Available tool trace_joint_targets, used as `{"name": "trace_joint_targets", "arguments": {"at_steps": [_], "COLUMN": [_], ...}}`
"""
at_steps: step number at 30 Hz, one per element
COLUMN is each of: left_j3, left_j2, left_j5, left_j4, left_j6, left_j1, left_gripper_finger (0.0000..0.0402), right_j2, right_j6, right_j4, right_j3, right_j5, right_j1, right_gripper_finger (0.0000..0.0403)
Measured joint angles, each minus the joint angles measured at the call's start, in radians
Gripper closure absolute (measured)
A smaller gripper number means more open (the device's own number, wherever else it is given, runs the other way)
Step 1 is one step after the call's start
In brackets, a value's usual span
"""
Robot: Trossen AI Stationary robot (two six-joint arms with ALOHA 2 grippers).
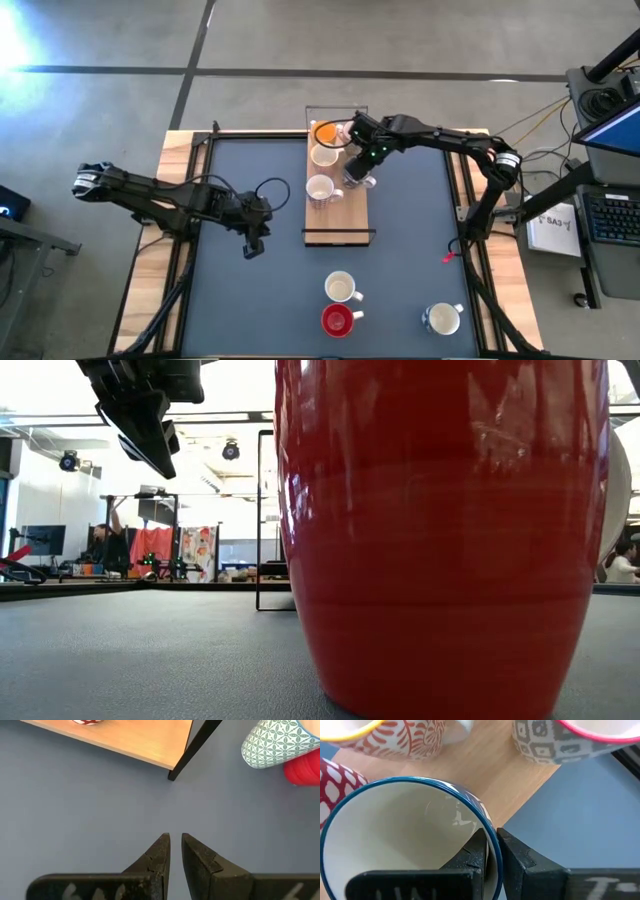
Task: Place coffee mugs
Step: Put the top blue mug on the shelf
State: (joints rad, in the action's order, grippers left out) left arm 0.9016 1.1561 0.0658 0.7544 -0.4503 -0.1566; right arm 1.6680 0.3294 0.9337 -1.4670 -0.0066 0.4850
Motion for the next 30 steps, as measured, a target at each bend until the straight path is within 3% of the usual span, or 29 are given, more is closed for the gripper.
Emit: {"name": "trace_joint_targets", "arguments": {"at_steps": [9,21,30], "left_j3": [-0.037,-0.042,-0.042], "left_j2": [0.0,0.0,0.0], "left_j5": [-0.002,-0.005,-0.013], "left_j4": [-0.059,-0.072,-0.073], "left_j6": [-0.005,-0.008,-0.008], "left_j1": [0.0,0.0,-0.001], "left_gripper_finger": [0.0372,0.0372,0.0372], "right_j2": [-0.001,-0.012,-0.035], "right_j6": [0.011,0.019,0.108], "right_j4": [0.006,0.007,0.163], "right_j3": [0.0,-0.002,-0.112], "right_j5": [-0.031,-0.031,-0.027], "right_j1": [-0.003,-0.003,-0.014], "right_gripper_finger": [0.0368,0.03,0.0299]}}
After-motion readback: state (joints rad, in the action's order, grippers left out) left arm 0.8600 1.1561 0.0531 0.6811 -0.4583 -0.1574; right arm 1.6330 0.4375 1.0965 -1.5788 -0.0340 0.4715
